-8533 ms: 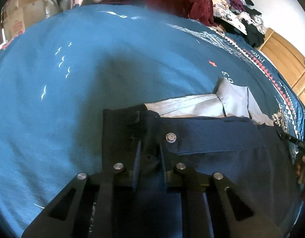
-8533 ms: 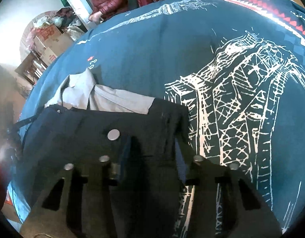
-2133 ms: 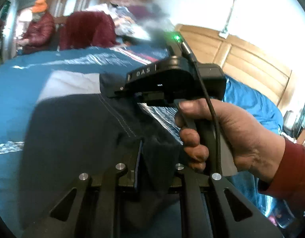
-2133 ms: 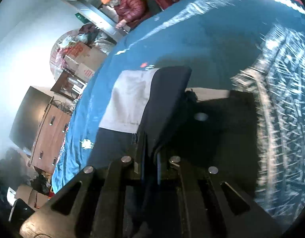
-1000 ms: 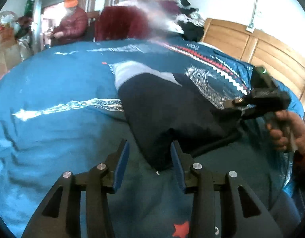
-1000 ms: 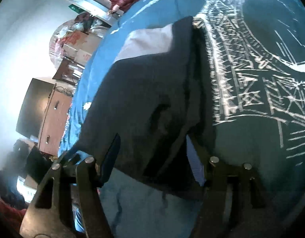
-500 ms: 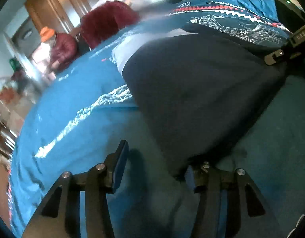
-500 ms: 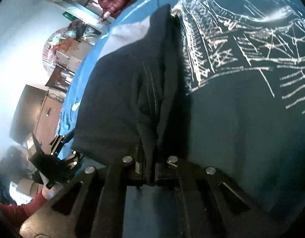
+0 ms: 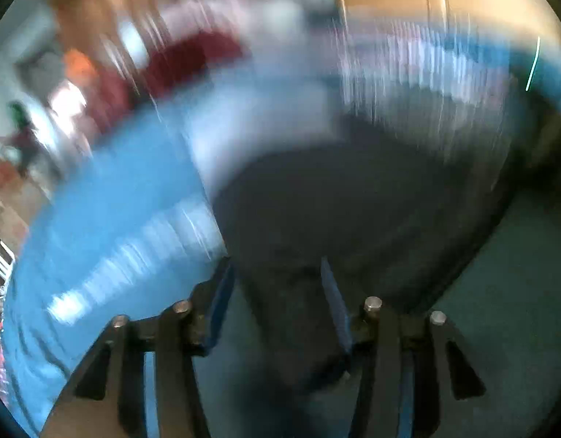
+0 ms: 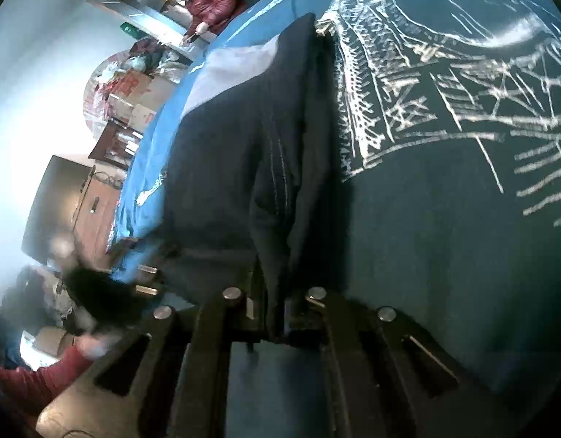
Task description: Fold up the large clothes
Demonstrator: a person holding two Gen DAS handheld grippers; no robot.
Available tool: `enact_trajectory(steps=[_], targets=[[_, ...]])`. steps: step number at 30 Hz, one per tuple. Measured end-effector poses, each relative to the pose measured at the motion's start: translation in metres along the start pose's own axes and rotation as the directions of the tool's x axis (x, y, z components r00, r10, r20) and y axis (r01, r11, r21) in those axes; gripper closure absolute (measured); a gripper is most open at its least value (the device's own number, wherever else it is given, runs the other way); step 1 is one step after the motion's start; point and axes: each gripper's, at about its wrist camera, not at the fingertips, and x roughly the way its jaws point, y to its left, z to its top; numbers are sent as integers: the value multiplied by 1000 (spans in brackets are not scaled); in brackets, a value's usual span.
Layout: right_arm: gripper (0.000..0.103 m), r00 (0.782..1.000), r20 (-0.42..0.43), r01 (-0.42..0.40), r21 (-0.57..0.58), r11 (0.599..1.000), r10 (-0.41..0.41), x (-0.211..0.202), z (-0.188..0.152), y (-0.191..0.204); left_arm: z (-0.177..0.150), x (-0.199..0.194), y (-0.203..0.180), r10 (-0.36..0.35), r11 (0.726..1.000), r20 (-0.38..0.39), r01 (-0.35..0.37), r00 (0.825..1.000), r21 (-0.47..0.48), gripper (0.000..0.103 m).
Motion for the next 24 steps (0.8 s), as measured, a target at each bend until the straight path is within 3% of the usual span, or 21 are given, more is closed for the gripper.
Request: enact_trajectory(steps=[1,3,6,8,12,14,16,18,19,20,21,22,24], targets=[[99,1000,-4,9,-13,1000,-9,0,1,0,-5,-1,-3,19,1000,47,-19,999,5,51],[100,1000,-6,-5,-21,1000,4,1,1,-4,3,-12,-3,24,1000,43,-24,999,7,55],[100,998,7,-57,-22,998,57,4,-3,-13,4,-37,14,-22,994,93,31,995,-100,60],[100,996,22,-92,-17,996,92,4,-5,-20,13,-62,32,10,987,188,20,982,-157,60],[100,994,47,-93,-41,995,95,2,-9,-19,58,-67,64,79,976,291,-16,953,-215,56],[100,993,52,-104,-42,994,106,1,-10,-20,93,-40,76,89,979,307,-28,948,-200,56],[100,992,56,-109,-45,993,112,0,-10,-19,122,-3,84,78,984,294,-26,953,-177,56],[100,992,59,-110,-49,993,113,0,-11,-20,149,49,87,93,988,220,-62,971,-142,56],[100,992,61,-111,-50,993,114,0,-12,-20,155,72,86,105,989,174,-84,979,-126,55],[100,991,62,-113,-50,992,116,0,-13,-19,159,110,85,150,986,81,-143,985,-83,55],[100,991,64,-115,-50,992,118,0,-12,-19,155,137,85,154,987,16,-153,988,-56,47],[100,991,63,-117,-49,992,120,0,-13,-20,151,150,89,114,990,-14,-114,993,-79,45],[100,989,64,-128,-45,991,130,0,-13,-22,148,143,104,74,985,13,-72,997,-155,47]])
